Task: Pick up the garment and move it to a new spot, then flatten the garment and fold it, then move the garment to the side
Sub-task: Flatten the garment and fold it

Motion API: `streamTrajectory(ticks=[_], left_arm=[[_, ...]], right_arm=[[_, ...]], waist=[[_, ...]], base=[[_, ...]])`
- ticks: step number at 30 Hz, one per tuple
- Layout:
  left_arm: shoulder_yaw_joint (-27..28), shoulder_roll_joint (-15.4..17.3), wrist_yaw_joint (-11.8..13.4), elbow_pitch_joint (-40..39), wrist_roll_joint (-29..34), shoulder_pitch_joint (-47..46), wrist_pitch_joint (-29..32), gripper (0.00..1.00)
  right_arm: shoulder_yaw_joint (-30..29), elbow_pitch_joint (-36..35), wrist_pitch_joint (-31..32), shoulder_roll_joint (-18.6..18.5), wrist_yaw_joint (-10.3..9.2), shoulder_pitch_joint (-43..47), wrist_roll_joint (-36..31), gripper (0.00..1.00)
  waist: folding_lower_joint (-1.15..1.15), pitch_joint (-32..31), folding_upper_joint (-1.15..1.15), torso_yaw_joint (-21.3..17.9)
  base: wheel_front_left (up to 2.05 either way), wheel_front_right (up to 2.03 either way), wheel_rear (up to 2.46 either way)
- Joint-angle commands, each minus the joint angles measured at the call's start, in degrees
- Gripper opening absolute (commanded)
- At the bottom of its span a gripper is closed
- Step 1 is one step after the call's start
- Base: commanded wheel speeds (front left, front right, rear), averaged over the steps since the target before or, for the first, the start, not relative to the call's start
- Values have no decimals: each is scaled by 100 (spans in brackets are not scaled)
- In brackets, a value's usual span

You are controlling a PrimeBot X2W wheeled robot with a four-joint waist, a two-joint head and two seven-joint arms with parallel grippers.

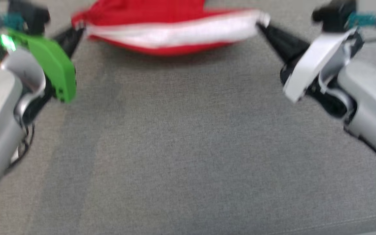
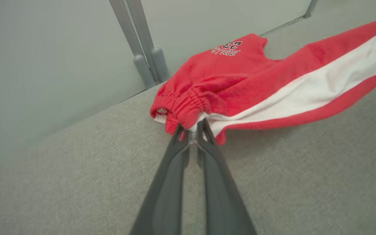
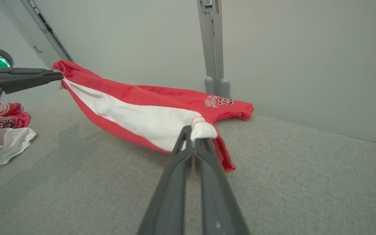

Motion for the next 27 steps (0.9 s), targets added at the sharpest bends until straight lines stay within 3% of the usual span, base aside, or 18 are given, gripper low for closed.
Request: streamTrajectory(ticks=[1, 8, 17, 23, 27], left_arm=[[-77, 175, 14, -144, -232, 393, 204, 0], [-354, 869, 177, -1307, -1282, 1852, 1419, 0], [-711, 1835, 823, -3503, -2242, 2903, 2713, 0], [-645, 2111, 1144, -4311, -2687, 3039, 3054, 0], [-534, 2037, 1163, -4311, -2965, 2667, 3433, 0]], right_arm=[[145, -167, 104, -125, 0, 256, 151, 0], [845, -1035, 916, -836, -1, 1199, 680, 0], [993, -2372, 2163, -2046, -1, 1925, 1203, 0], [721, -2896, 2527, -2501, -1, 2037, 1408, 0], [481, -2776, 2859, -2547, -1, 1861, 1556, 0]], waist=[[0, -689, 0, -85], [0, -1466, 0, -173], [0, -1848, 0, -111], [0, -1758, 0, -21], [0, -1474, 0, 132]], base=[[0, 0, 0], [0, 0, 0], [0, 0, 0], [0, 0, 0], [0, 0, 0]])
